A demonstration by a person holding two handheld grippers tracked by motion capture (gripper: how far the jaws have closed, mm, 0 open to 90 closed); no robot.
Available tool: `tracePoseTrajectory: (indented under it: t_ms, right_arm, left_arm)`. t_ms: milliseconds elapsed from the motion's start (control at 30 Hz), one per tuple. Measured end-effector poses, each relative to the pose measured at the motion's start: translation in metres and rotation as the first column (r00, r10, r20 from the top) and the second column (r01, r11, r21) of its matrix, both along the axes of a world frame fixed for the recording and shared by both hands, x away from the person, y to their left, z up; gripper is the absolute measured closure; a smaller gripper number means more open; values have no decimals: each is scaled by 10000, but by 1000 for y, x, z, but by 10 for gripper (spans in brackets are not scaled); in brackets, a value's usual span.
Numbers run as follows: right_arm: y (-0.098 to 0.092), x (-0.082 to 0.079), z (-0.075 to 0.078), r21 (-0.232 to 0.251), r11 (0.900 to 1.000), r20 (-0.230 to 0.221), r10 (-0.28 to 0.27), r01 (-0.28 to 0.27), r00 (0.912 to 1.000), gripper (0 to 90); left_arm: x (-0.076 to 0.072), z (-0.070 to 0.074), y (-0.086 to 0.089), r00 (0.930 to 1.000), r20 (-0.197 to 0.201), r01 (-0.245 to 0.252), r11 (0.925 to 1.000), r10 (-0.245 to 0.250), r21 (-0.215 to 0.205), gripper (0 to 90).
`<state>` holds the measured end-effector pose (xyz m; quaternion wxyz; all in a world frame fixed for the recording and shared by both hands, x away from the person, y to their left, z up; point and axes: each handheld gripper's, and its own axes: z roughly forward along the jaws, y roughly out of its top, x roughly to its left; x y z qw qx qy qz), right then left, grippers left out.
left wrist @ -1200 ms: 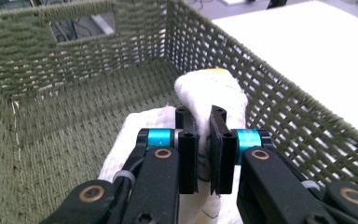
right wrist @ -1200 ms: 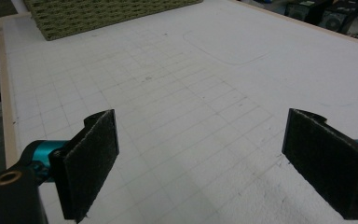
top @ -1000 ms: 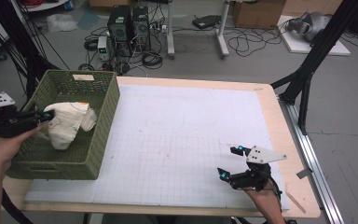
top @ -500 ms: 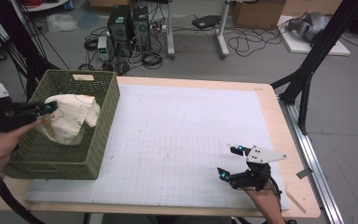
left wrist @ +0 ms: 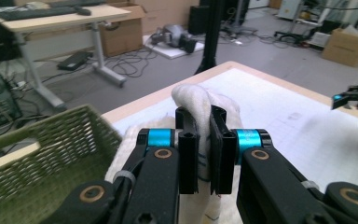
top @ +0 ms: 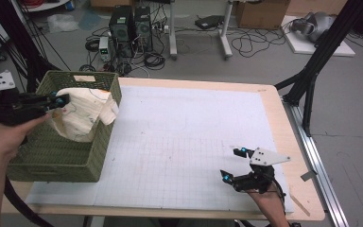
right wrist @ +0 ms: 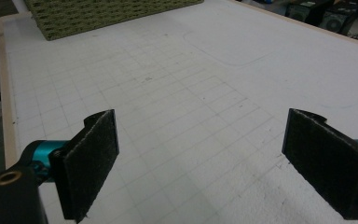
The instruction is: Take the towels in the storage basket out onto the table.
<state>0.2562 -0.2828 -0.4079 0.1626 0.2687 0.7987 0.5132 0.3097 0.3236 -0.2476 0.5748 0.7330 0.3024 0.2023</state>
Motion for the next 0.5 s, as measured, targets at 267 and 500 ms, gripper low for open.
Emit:
tracePoseTrajectory:
  t_ms: [267, 500]
  right_arm:
    - [0, 0, 0, -8, 10000, 21, 2, -2, 10000, 100]
    - [0, 0, 1, 75, 10000, 16, -23, 23, 10000, 100]
  left_arm:
    - [0, 9, -31, 9972, 117, 739, 9972, -740, 131, 837]
    - [1, 17, -59, 9909, 206, 1331, 9910, -1333, 131, 837]
